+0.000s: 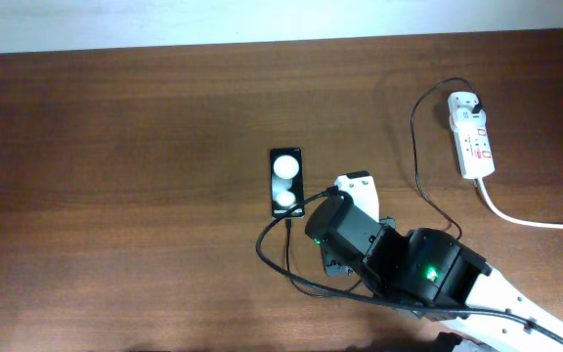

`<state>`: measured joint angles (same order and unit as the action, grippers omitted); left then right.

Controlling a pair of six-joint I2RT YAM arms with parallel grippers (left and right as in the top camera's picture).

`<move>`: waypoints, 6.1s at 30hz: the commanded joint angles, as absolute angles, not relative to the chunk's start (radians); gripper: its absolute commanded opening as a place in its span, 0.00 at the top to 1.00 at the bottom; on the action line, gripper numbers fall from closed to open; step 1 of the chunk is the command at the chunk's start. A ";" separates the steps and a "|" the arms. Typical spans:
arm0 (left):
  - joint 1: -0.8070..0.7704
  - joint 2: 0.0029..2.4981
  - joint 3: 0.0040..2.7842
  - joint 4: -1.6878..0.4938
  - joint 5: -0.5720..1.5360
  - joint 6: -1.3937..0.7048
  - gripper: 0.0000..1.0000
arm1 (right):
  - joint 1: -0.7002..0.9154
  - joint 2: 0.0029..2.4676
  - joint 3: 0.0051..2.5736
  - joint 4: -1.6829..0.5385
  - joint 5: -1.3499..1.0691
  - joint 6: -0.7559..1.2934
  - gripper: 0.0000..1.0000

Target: Plug charger to phone and switch on socket

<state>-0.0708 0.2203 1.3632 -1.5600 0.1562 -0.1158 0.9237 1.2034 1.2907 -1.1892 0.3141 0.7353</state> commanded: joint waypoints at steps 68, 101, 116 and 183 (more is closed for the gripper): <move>-0.068 0.007 0.911 -1.190 -0.139 -0.103 0.01 | -0.349 1.748 1.785 -1.384 0.078 0.755 0.96; -0.068 0.007 0.911 -1.186 -0.159 -0.103 0.01 | -0.349 2.313 2.036 -1.067 0.071 0.736 0.96; -0.068 0.007 0.911 -1.186 -0.166 -0.103 0.01 | -0.345 2.382 2.013 -1.007 -0.028 0.736 0.96; -0.068 0.007 0.910 -1.191 -0.162 -0.103 0.01 | -0.379 1.157 2.083 -0.871 -0.419 0.670 0.95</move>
